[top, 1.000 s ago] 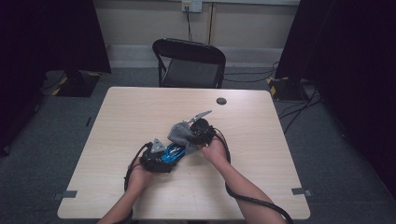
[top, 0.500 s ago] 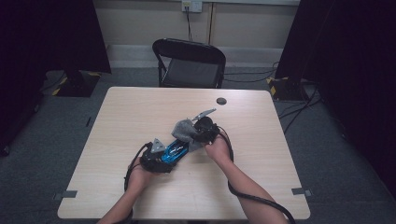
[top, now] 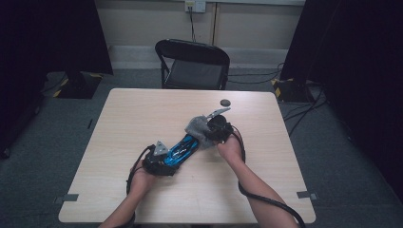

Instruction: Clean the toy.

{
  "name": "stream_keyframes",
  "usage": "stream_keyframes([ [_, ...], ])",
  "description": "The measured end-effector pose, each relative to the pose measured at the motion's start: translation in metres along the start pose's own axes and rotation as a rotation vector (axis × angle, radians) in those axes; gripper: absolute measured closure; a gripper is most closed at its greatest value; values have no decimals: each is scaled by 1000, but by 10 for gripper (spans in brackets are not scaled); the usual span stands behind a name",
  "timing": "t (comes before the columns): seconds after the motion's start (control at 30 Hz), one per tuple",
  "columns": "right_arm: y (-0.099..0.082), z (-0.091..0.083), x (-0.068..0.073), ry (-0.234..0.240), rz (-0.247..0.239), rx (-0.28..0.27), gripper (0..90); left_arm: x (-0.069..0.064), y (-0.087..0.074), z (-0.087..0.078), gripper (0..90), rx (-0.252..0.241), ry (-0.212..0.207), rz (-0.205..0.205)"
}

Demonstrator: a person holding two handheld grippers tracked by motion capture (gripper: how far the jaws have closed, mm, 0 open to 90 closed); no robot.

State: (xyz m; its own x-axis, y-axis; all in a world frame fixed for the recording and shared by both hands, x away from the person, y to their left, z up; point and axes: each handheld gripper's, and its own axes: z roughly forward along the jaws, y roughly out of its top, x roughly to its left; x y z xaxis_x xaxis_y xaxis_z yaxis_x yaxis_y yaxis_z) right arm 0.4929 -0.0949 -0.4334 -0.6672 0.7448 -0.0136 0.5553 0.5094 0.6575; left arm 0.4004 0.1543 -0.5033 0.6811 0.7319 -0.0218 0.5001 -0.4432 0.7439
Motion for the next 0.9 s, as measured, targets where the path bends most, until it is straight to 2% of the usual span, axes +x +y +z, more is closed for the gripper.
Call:
stream_keyframes([
  [0.1,1,-8,-4,-1,3,-8,801,0,0,0,256,0,0,0],
  [0.3,5,-21,-1,12,-9,-35,800,0,0,0,256,0,0,-1],
  [0.5,9,-26,12,44,-32,-53,800,0,0,0,256,0,0,0],
  [0.53,9,-25,20,64,-43,-57,800,0,0,0,256,0,0,-1],
  [0.67,8,-19,38,95,-87,-51,800,0,0,0,256,0,-1,0],
  [0.7,8,-19,38,95,-87,-51,800,0,0,0,256,0,-1,0],
  [0.73,7,-15,49,117,-109,-41,799,0,0,0,256,0,-1,0],
  [0.9,5,-6,65,144,-143,-17,799,0,0,0,256,0,0,1],
])
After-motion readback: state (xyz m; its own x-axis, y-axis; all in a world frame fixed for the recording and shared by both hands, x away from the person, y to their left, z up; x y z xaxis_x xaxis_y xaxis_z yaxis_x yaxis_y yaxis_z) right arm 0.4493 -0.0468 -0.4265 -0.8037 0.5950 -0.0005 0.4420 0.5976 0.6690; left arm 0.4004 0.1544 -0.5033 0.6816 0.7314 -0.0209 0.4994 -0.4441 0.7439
